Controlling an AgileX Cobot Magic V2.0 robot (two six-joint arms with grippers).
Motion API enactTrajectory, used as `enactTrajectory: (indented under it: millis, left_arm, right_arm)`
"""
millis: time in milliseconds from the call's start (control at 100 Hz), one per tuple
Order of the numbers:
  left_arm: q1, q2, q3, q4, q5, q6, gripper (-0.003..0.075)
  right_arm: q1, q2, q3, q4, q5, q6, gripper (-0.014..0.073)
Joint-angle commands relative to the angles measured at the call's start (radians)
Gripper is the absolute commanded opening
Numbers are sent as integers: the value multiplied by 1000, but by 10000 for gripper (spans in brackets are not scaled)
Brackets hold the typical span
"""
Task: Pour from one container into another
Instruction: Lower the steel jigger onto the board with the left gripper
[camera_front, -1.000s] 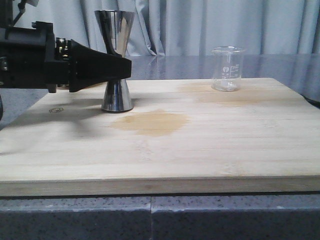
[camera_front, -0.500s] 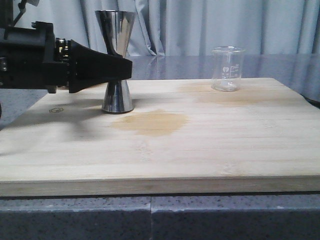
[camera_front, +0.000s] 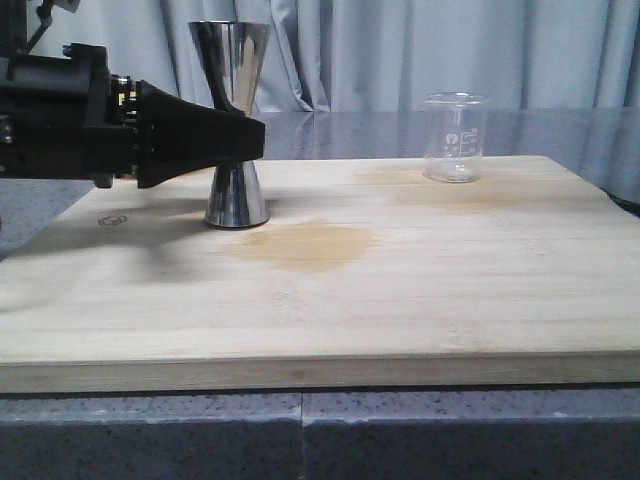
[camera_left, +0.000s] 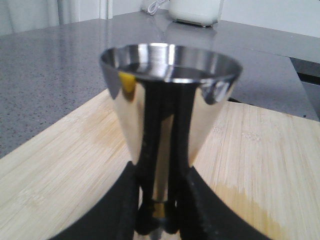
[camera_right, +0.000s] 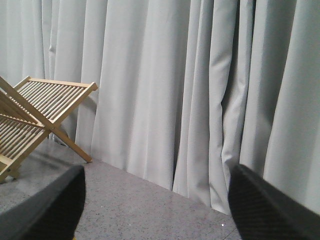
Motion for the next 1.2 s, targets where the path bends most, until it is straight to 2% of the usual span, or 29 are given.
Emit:
enactTrajectory:
  millis: [0, 430, 710, 1190]
  left_arm:
    - [3, -35, -19, -14, -195, -12, 159]
    - [3, -35, -19, -14, -195, -12, 330]
    - [3, -35, -19, -14, -195, -12, 412]
    - [3, -67, -19, -12, -190, -12, 424]
  right_arm:
    - [-8, -32, -20, 31, -57, 2, 532]
    - [-8, -32, -20, 32, -57, 2, 532]
    - [-8, -32, -20, 33, -57, 2, 533]
    - [-8, -32, -20, 36, -57, 2, 533]
